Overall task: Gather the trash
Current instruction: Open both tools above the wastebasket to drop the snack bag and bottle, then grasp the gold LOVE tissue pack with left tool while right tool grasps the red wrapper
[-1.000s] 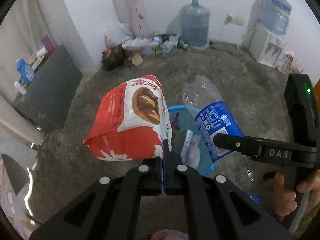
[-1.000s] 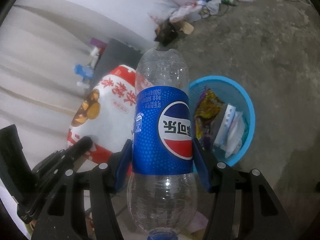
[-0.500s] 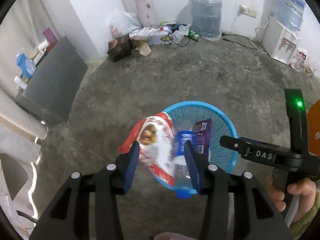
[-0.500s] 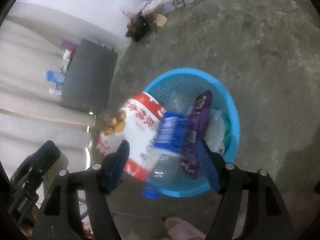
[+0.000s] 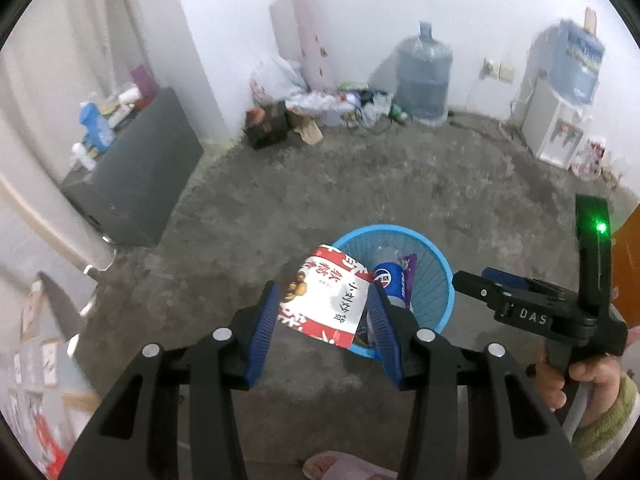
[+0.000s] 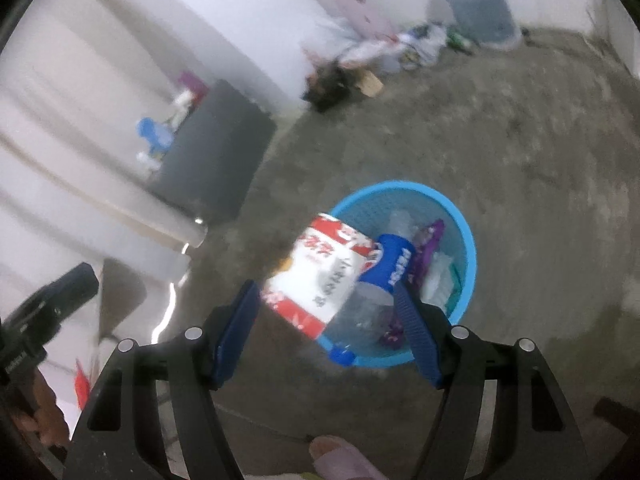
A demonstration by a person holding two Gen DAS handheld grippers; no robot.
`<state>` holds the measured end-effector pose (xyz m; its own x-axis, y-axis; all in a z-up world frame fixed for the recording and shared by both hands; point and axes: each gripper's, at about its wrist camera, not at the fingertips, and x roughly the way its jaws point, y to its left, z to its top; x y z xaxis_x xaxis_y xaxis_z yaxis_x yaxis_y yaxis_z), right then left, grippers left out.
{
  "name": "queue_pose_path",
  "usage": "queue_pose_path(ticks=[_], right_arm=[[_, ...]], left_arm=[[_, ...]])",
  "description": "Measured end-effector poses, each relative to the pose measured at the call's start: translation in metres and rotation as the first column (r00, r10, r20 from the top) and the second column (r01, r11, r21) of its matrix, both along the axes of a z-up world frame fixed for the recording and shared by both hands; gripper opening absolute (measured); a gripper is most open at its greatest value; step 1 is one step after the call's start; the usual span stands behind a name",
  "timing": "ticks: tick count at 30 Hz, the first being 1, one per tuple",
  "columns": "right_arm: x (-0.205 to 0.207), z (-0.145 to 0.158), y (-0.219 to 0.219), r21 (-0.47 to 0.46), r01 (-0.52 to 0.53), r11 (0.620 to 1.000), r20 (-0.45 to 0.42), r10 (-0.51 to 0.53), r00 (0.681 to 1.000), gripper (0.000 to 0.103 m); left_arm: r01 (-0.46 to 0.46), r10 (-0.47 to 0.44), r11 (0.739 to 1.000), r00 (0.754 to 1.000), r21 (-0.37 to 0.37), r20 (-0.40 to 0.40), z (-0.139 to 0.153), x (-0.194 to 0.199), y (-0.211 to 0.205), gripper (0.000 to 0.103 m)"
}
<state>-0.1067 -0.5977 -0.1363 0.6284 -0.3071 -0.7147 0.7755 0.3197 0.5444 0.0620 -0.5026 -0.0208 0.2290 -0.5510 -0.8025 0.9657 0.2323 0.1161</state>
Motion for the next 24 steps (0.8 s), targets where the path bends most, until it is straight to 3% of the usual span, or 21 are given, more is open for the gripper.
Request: queue_pose_path(ticks=[6, 12, 19, 24], right_arm=[[0.025, 0.051, 0.043, -0.16, -0.136, 0.978, -0.032, 0.132, 0.991, 0.071], [0.073, 0.093, 0.083, -0.278, -0.325, 0.904, -0.077, 0.316, 0.946, 0.074], [0.147, 0.129, 0.138, -0.356, -0.513, 0.781, -0.076, 0.523, 0.849, 0.074], [0.199, 0.135, 0.175, -0.348, -0.617, 0.706, -0.077, 0.634, 0.77, 0.074]], left_arm=[[-0.124, 0.122, 0.985, 0.992, -0.118, -0.025, 0.044, 0.013, 0.089, 0.051], [-0.3, 0.289, 0.927, 0.954, -0.225, -0.078, 0.065, 0.032, 0.201, 0.055], [-0.514, 0.508, 0.807, 0.855, -0.292, -0.104, 0.069, 0.066, 0.337, 0.055], [-0.599, 0.602, 0.744, 0.793, -0.295, -0.091, 0.064, 0.09, 0.397, 0.056]])
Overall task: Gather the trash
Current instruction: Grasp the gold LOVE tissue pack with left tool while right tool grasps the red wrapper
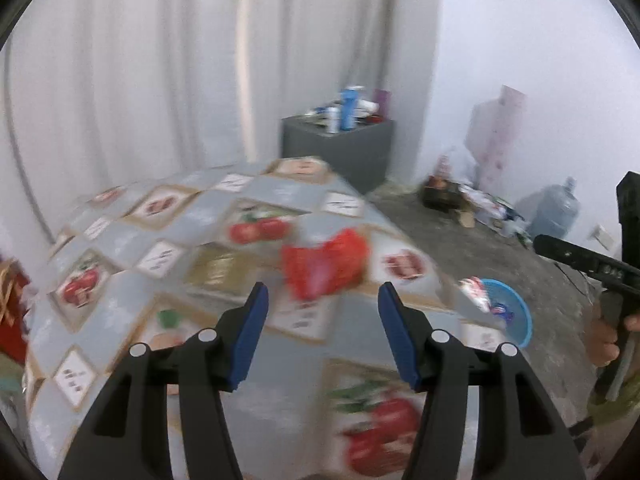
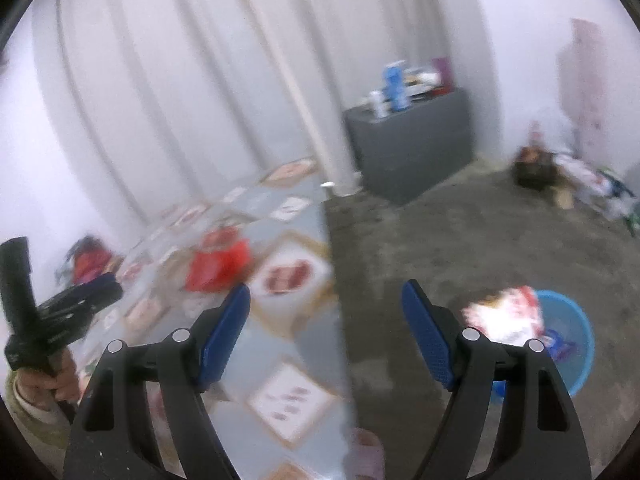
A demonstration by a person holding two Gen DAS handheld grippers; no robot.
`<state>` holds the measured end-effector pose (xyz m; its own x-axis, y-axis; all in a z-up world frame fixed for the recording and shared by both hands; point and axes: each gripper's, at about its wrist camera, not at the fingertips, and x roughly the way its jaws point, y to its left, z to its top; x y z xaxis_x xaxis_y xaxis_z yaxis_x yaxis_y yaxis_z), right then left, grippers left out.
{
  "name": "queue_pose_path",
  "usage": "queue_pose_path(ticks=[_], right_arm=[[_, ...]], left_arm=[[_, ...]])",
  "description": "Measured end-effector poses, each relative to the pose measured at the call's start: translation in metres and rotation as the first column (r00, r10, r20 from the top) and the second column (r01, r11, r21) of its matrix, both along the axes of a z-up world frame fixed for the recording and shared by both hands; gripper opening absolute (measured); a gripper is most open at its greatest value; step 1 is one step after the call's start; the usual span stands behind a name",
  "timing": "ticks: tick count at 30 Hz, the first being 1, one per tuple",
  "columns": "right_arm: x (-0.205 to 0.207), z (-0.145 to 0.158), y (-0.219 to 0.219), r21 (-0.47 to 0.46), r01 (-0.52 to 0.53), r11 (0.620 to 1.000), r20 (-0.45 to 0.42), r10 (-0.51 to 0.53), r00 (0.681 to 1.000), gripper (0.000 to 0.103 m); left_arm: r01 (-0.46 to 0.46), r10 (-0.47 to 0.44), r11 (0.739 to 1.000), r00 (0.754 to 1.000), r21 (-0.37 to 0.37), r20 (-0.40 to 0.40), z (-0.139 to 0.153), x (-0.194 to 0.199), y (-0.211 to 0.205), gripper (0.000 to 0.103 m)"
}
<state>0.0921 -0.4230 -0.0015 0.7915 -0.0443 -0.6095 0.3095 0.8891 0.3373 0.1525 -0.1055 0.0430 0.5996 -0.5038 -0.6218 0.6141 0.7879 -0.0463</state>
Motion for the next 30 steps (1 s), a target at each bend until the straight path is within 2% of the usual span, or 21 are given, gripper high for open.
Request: queue_pose_path(ticks=[2, 6, 10, 13, 21, 30], right_arm=[[0.021, 0.001, 0.014, 0.003, -0.041, 0.999, -0.015, 0.041, 0.999, 0.074], [0.063, -0.003, 0.032, 0.018, -0.1, 0.995, -0.054, 0.101, 0.993, 0.074], [0.094, -0.012, 0.04, 0.034, -0.121, 0.992, -0.11, 0.124, 0.986, 0.073], [0.117, -0.021, 0.043, 0.038, -0.12, 0.992, -0.154, 0.125, 0.98, 0.069], [0.152, -0.04, 0.039, 0.057, -0.125, 0.991, -0.204, 0.134, 0.97, 0.062], [0.168, -0.056, 0.041, 0.091, -0.152, 0.984, -0.231, 0.169, 0.958, 0.049]], left_arm=[[-0.033, 0.033, 0.999, 0.999, -0.008, -0.002, -0.002, 0.016, 0.02, 0.057], [-0.058, 0.058, 0.998, 0.998, -0.015, -0.017, -0.011, 0.048, 0.035, 0.067], [-0.045, 0.046, 0.999, 0.998, 0.013, -0.048, -0.028, 0.081, 0.031, 0.078], [-0.036, 0.038, 0.999, 0.997, 0.03, -0.073, -0.039, 0.099, 0.025, 0.081], [-0.041, 0.05, 0.997, 0.987, 0.064, -0.152, -0.073, 0.145, 0.014, 0.083], [-0.023, 0.031, 0.999, 0.981, 0.046, -0.189, -0.083, 0.155, 0.012, 0.083]])
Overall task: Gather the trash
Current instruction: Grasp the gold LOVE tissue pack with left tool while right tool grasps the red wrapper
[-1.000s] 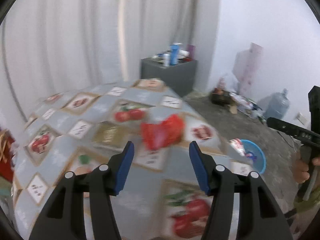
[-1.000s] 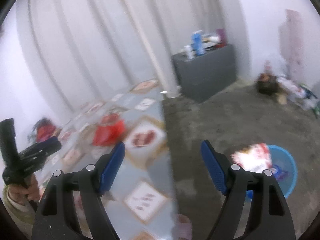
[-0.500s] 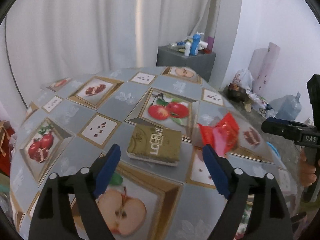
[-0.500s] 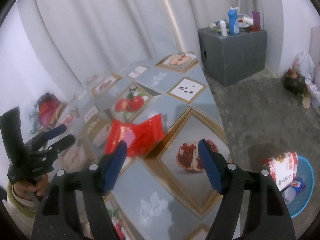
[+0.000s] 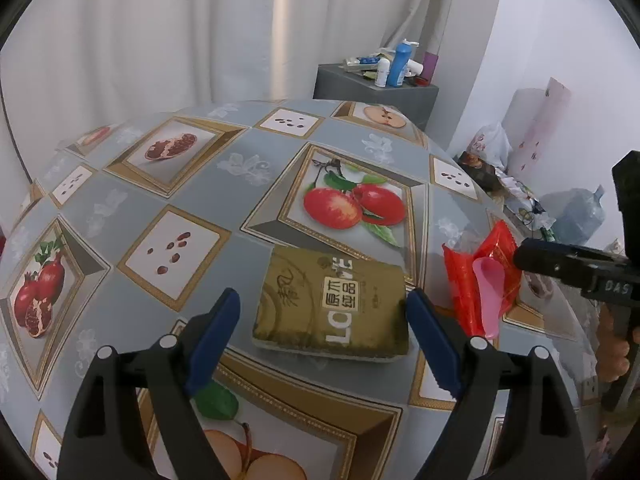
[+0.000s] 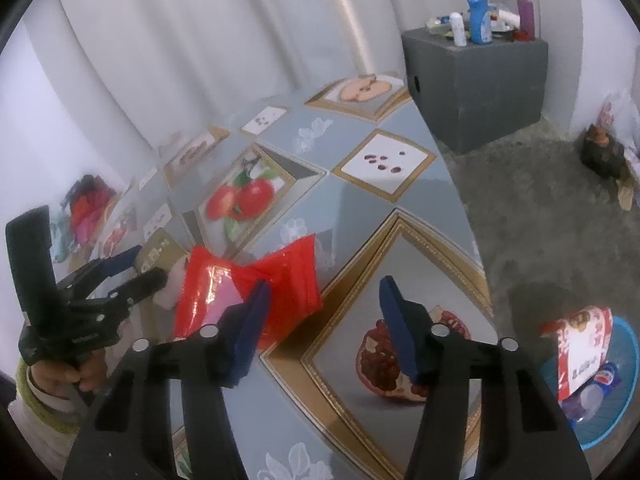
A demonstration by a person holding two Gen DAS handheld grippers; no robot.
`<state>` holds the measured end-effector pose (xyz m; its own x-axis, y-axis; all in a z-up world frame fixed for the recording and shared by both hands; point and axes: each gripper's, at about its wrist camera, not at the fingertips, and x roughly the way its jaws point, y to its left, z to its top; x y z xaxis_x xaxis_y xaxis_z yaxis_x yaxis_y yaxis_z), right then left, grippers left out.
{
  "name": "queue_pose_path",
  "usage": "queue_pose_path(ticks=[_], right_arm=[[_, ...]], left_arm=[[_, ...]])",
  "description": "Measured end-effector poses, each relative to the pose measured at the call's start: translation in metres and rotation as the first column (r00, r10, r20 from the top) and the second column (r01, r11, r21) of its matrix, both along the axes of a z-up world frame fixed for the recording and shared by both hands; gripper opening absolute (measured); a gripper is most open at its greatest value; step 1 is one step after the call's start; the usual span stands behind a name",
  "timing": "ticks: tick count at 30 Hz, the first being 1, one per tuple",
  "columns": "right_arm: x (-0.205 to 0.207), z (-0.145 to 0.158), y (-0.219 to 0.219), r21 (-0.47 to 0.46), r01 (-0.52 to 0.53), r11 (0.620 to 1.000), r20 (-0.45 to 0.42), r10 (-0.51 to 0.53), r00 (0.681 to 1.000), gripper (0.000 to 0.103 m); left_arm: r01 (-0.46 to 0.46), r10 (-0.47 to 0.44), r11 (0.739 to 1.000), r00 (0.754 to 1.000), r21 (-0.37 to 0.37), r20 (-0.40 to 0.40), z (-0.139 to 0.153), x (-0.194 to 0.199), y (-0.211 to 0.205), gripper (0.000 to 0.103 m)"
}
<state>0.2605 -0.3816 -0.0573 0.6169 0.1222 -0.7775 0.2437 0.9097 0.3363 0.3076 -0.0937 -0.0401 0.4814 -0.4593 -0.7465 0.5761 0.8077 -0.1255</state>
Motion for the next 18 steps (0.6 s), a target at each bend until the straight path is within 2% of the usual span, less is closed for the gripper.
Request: queue_pose_path(ticks=[5, 11, 13, 18], right_arm=[[0.0031, -0.0047, 0.0011, 0.013, -0.011, 1.0, -0.009, 0.011, 1.0, 0.04], [0.0043, -0.0065, 0.0034, 0.017, -0.021, 1.0, -0.015, 0.021, 1.0, 0.019], [0.0034, -0.0064, 0.0034, 0.02, -0.021, 1.0, -0.014, 0.021, 1.0, 0.016], [0.0007, -0.0063, 0.0028, 0.027, -0.022, 0.999, -0.007, 0.022, 1.0, 0.007]], left_arm=[[0.01, -0.01, 1.0, 1.0, -0.006, -0.013, 0.0005, 0.0, -0.001, 0.083], [0.005, -0.005, 1.0, 1.0, -0.015, -0.023, -0.0003, 0.0004, -0.0018, 0.083], [0.004, -0.005, 1.0, 1.0, -0.02, -0.026, -0.0009, 0.0004, -0.0017, 0.075], [0.0, 0.0, 1.0, 1.0, -0.018, -0.022, -0.0015, -0.0001, -0.0017, 0.073]])
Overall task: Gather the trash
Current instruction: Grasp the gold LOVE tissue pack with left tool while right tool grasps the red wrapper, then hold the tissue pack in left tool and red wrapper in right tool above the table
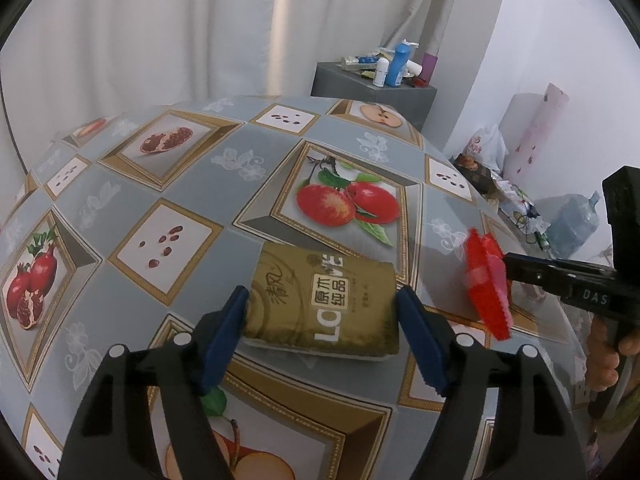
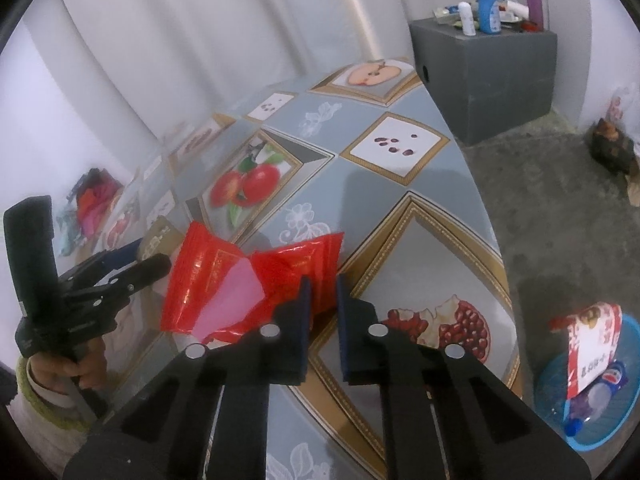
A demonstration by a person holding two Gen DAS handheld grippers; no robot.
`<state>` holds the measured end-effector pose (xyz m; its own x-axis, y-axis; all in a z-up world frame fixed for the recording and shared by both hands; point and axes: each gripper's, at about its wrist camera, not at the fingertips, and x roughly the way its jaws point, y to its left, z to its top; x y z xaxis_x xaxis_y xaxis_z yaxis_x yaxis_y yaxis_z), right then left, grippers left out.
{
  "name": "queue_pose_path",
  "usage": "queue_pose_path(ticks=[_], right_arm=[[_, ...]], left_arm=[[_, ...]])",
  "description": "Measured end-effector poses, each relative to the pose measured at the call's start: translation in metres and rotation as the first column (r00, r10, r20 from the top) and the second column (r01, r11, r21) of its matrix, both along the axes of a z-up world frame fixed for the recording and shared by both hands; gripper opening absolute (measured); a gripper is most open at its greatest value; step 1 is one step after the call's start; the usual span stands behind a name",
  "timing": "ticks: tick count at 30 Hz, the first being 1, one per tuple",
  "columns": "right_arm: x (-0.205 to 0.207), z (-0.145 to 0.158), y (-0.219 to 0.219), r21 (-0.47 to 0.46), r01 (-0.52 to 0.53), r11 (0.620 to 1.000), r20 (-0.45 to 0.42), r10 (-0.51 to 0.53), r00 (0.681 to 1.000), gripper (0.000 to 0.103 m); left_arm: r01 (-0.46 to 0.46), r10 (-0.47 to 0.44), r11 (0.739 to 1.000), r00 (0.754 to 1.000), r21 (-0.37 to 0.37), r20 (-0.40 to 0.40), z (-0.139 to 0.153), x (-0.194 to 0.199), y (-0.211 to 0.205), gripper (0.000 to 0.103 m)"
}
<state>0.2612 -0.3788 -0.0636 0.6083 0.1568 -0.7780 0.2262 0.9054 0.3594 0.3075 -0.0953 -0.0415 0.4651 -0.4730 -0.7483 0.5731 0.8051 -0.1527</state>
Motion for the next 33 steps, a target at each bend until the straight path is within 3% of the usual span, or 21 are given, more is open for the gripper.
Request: queue_pose_path(ticks=[13, 28, 33], right_arm=[[-0.025, 0.008, 0.006, 0.009, -0.017, 1.0, 0.017, 0.017, 1.0, 0.002], [-0.141, 0.016, 0.039, 0.033, 0.028, 0.999, -0.014, -0.027, 1.0, 0.002], [-0.162, 0.016, 0.041, 0.009, 0.067, 0.998, -0.021, -0.067, 0.998, 0.002]], left_arm=[[-0.005, 0.005, 1.0, 1.0, 0.013, -0.025, 0.003, -0.026, 0.009, 0.07], [-0.002, 0.006, 0.999, 0.997, 0.046, -0.079, 0.009, -0.153, 0.051, 0.071], [-0.004, 0.011, 0.998, 0.995, 0.069, -0.103, 0.007, -0.177, 0.058, 0.075]])
